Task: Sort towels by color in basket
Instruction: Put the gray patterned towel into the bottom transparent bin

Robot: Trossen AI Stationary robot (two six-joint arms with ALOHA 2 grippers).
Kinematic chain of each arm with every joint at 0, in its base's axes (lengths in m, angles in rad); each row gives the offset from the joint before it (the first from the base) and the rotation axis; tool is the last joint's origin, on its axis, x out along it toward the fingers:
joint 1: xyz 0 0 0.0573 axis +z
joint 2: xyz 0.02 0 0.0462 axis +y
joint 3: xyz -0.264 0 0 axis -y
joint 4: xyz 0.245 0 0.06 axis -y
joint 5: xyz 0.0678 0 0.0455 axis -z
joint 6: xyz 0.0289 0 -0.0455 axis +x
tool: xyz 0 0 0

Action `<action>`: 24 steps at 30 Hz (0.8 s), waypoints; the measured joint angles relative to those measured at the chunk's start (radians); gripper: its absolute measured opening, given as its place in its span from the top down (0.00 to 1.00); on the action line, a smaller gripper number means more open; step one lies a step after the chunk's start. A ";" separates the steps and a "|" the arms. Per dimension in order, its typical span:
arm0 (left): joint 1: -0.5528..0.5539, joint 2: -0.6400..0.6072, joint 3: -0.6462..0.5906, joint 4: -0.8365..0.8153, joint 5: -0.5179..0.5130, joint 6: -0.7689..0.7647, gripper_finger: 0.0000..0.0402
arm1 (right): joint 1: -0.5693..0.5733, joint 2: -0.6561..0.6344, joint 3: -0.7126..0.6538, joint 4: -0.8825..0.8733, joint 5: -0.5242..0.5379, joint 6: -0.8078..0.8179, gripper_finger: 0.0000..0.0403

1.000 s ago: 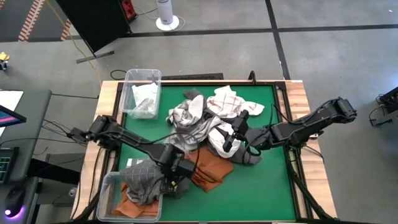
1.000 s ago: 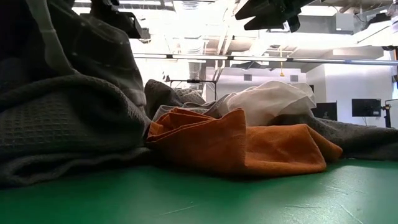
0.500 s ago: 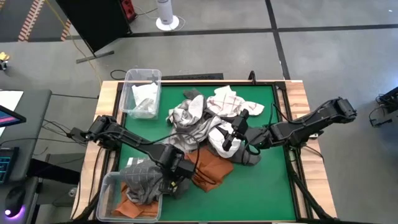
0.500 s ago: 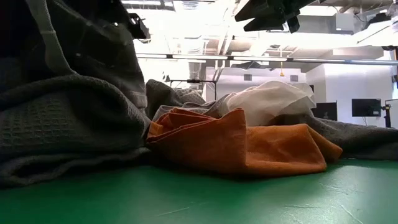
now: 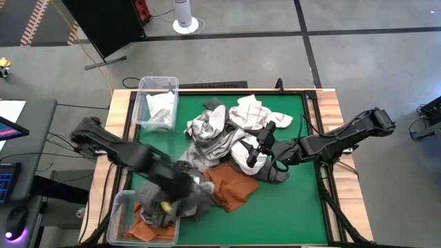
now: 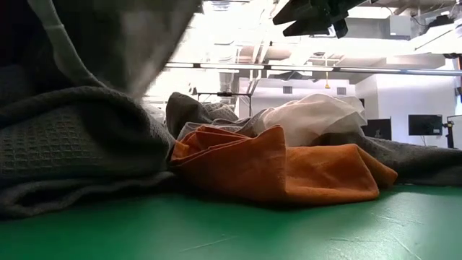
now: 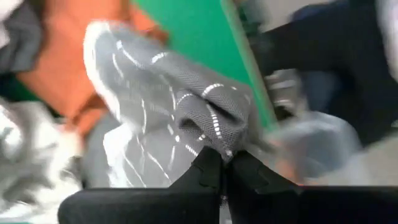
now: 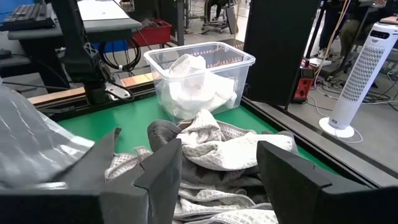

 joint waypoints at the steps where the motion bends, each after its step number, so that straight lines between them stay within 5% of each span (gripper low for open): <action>1: -0.012 -0.035 0.000 -0.012 0.019 -0.030 1.00 | 0.000 0.000 0.000 0.000 0.000 0.000 0.42; 8: -0.149 -0.203 -0.034 -0.079 -0.026 -0.457 1.00 | -0.001 0.000 0.000 -0.008 0.000 0.004 0.42; 15: -0.353 -0.158 -0.142 -0.093 0.018 -0.745 1.00 | -0.008 0.000 0.000 -0.015 0.000 0.024 0.42; 24: -0.443 0.019 -0.201 -0.171 0.028 -0.724 1.00 | -0.023 0.000 0.001 -0.022 0.001 0.045 0.42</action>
